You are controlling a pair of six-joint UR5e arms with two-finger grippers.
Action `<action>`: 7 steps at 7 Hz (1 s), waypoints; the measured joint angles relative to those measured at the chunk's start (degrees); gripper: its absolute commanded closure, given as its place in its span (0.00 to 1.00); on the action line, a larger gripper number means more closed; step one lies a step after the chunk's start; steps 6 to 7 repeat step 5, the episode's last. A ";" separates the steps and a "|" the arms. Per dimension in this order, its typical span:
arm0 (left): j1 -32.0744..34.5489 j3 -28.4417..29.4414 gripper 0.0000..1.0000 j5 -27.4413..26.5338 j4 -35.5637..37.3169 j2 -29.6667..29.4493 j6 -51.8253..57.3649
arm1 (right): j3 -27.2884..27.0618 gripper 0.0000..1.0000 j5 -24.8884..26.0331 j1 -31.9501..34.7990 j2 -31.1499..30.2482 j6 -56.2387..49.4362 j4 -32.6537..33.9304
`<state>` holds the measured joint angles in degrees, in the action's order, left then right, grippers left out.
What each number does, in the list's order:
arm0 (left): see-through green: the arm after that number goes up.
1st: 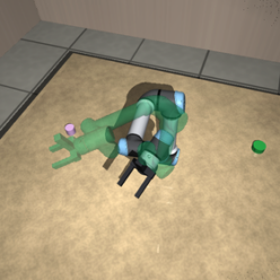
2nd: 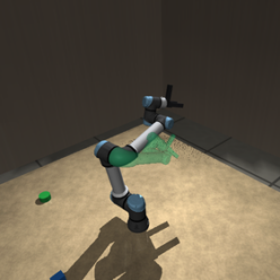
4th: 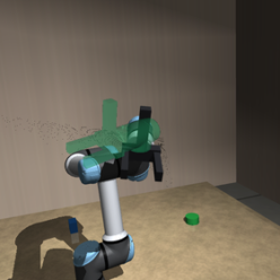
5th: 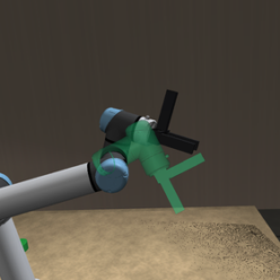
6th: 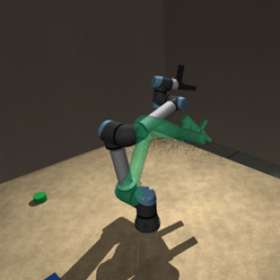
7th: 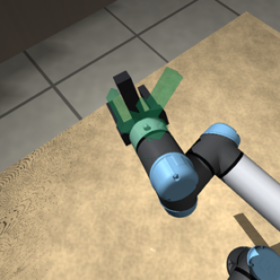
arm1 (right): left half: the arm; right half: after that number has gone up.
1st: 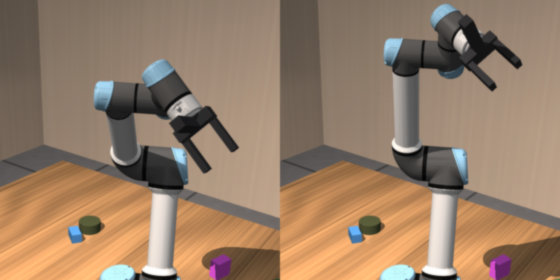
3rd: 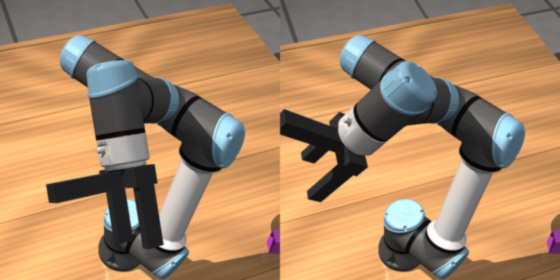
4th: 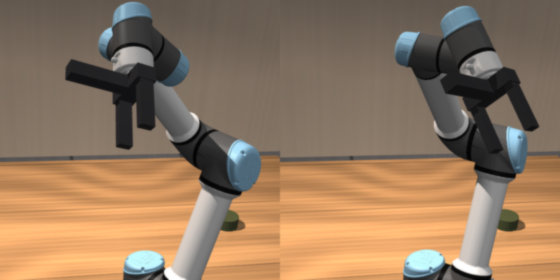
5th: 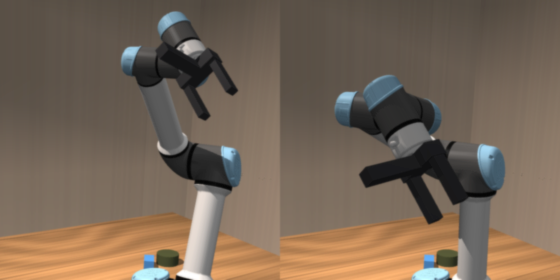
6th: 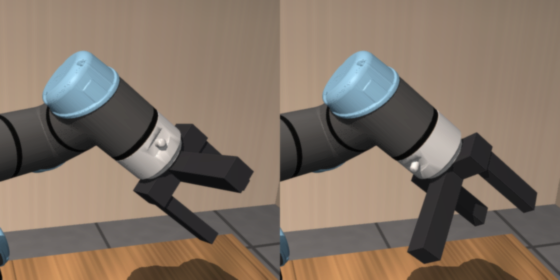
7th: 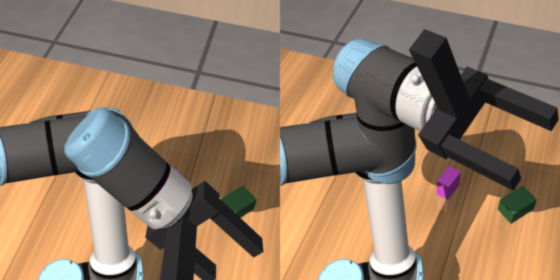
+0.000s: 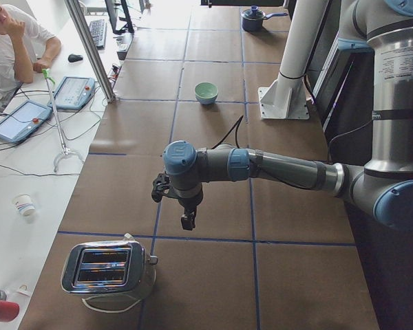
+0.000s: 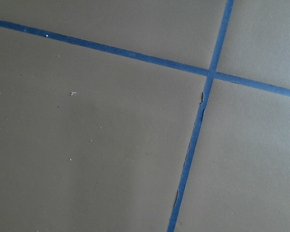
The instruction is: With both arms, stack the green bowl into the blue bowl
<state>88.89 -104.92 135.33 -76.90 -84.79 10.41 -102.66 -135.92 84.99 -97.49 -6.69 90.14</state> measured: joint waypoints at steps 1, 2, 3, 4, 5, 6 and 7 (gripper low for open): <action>-0.01 0.19 0.00 -0.01 -0.28 -0.22 0.03 | 0.05 0.00 -0.34 0.00 0.03 -0.01 -0.18; -0.03 0.56 0.00 -0.04 -1.40 -0.35 0.06 | 0.10 0.00 -0.50 0.00 0.10 -0.03 -0.32; -0.06 0.98 0.00 -0.04 -2.80 -0.43 0.08 | 0.00 0.00 -0.58 0.00 0.12 -0.01 -0.38; -0.09 1.15 0.00 0.00 -3.49 -0.65 0.04 | -0.08 0.00 -0.75 0.00 0.12 0.00 -0.40; -0.10 1.07 0.00 -0.01 -3.74 -0.93 -0.03 | -0.13 0.00 -0.99 0.00 0.12 0.01 -0.43; -0.10 1.07 0.00 -0.01 -3.74 -0.93 -0.03 | -0.13 0.00 -0.99 0.00 0.12 0.01 -0.43; -0.10 1.07 0.00 -0.01 -3.74 -0.93 -0.03 | -0.13 0.00 -0.99 0.00 0.12 0.01 -0.43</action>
